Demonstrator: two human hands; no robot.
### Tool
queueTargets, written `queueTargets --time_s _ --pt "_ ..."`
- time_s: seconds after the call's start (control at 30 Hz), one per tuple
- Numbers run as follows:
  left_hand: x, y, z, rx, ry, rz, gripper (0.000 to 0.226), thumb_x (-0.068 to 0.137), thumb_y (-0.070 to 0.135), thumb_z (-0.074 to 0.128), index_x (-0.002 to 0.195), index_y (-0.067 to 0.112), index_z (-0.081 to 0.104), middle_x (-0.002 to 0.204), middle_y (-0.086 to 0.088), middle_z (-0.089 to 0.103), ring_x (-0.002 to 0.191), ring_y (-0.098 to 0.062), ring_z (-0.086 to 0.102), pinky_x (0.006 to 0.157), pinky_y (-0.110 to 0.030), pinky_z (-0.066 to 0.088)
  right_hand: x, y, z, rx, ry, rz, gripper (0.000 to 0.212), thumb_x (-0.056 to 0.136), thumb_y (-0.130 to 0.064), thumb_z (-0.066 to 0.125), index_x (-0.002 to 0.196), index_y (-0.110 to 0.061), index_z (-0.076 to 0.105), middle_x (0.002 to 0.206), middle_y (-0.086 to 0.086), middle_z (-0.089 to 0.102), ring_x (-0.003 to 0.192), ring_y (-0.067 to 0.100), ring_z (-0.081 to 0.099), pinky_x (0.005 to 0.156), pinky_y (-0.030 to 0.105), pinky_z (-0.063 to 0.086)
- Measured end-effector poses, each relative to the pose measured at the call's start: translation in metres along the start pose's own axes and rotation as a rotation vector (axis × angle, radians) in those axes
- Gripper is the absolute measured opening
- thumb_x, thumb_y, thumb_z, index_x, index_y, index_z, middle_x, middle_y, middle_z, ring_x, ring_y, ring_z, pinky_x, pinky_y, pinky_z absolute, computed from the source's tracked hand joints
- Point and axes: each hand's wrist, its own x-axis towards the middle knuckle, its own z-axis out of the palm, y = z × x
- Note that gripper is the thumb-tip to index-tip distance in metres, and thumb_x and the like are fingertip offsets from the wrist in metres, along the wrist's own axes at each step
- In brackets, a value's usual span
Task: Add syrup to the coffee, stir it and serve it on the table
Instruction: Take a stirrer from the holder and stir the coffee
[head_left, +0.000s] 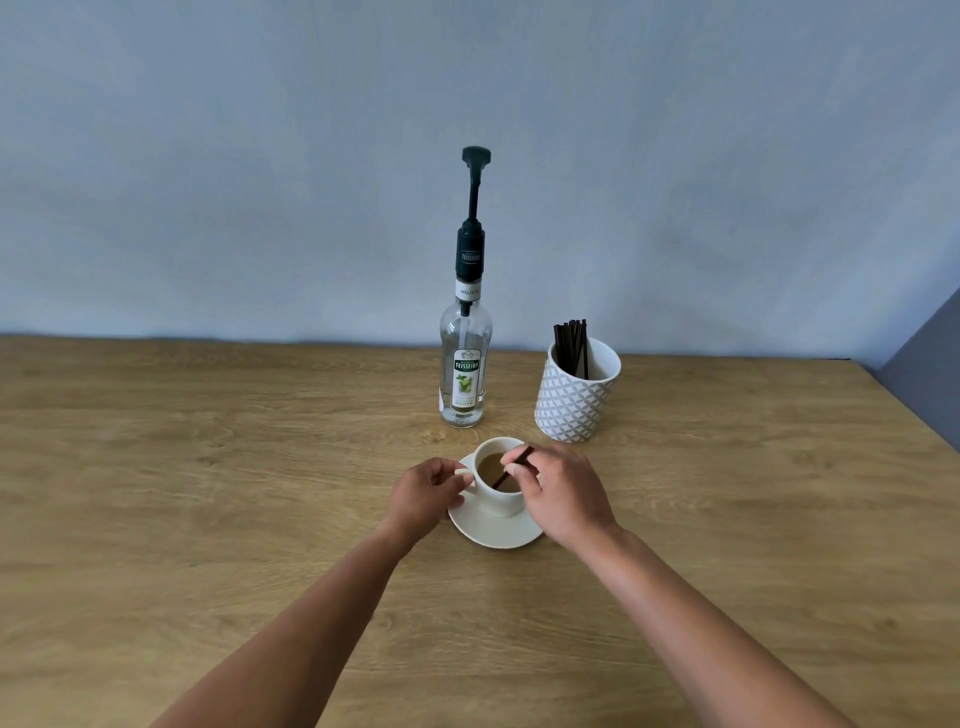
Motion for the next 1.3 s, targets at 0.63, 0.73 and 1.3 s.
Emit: queueTargets --time_s 0.63,0.73,1.3 --pt "0.001 0.000 -0.001 0.010 0.000 -0.005 0.010 0.088 0.023 0.074 0.094 0.016 0.073 0.090 -0.005 0.076 0.074 -0.015 0.071 0.077 -0.038 0.059 0.005 0.003 -0.002 0.022 -0.029 0.037 0.014 0.091 -0.025 0.063 0.099 -0.025 0.074 0.094 -0.005 0.074 0.089 0.017 0.062 0.091 0.038 0.046" --pt "0.000 0.001 -0.001 0.018 -0.005 -0.008 0.012 0.089 0.024 0.073 0.096 0.014 0.073 0.089 -0.003 0.075 0.073 -0.014 0.070 0.070 -0.032 0.057 0.008 0.007 -0.005 -0.092 0.006 0.046 0.016 0.093 -0.024 0.060 0.102 -0.025 0.073 0.093 -0.006 0.075 0.089 0.018 0.063 0.089 0.037 0.042" --pt "0.001 0.001 -0.001 0.011 -0.002 -0.015 0.007 0.089 0.022 0.073 0.092 0.016 0.072 0.082 0.002 0.073 0.067 -0.010 0.069 0.057 -0.021 0.051 0.003 0.009 0.002 -0.153 0.004 -0.018 0.015 0.092 -0.025 0.059 0.100 -0.028 0.071 0.096 -0.012 0.074 0.093 0.014 0.062 0.086 0.032 0.035"
